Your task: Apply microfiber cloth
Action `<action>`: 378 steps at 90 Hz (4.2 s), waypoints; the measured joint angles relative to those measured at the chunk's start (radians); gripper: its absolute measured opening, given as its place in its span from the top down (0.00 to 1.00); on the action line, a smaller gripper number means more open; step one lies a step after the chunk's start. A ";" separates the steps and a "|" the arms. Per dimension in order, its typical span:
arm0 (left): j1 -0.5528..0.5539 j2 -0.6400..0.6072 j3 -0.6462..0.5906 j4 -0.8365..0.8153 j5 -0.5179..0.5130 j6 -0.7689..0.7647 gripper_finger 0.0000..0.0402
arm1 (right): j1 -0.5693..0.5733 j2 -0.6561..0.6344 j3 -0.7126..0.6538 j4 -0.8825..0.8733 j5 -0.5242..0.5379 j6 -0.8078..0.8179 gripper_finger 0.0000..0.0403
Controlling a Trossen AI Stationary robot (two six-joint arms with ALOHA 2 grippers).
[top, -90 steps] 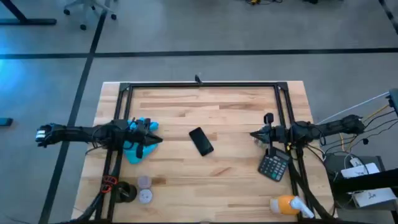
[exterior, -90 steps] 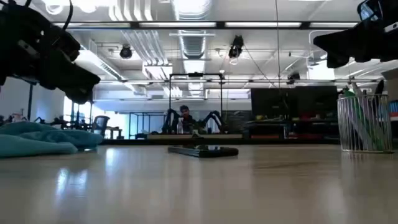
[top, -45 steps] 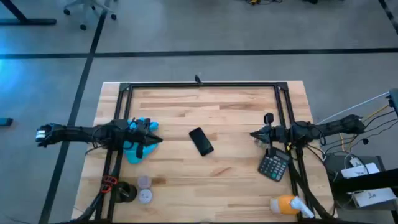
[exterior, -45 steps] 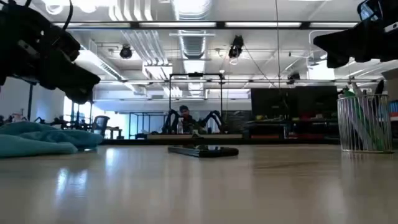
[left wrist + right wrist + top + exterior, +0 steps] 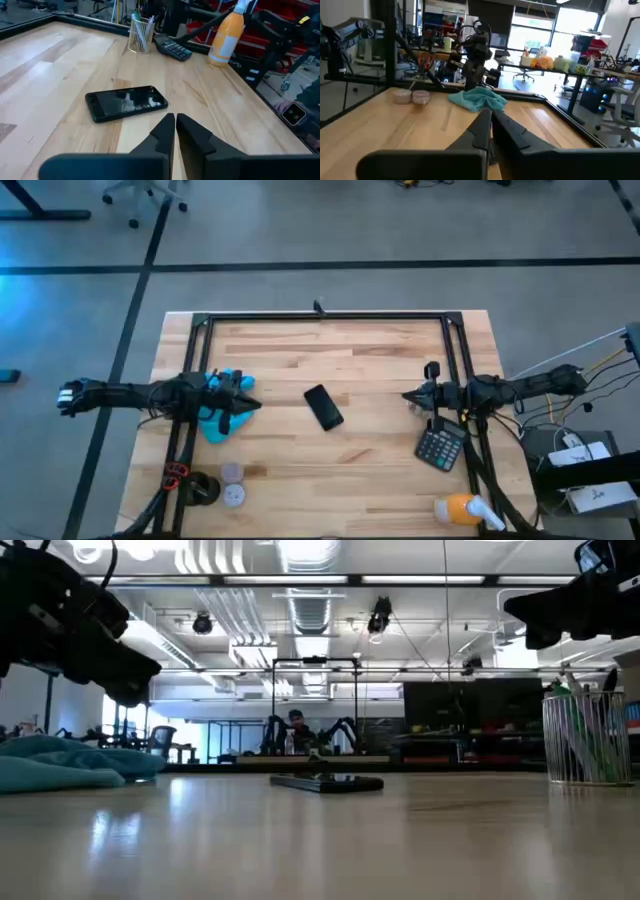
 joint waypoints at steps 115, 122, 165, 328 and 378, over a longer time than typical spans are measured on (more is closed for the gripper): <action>0.000 0.000 0.000 0.000 0.000 0.000 0.98 | 0.000 0.000 0.000 0.000 0.000 0.000 1.00; 0.000 0.000 0.000 0.000 0.000 0.000 0.98 | 0.000 0.000 0.000 0.000 0.000 0.053 1.00; 0.000 0.000 0.000 0.000 0.000 0.000 0.98 | 0.000 0.000 0.000 0.053 0.008 0.136 1.00; -0.150 0.844 0.255 0.674 -0.108 0.285 0.47 | 0.143 1.283 0.439 0.468 0.266 0.175 1.00; -0.212 1.244 0.369 0.666 -0.334 0.461 0.37 | -0.023 1.433 0.678 -0.055 0.296 -0.158 1.00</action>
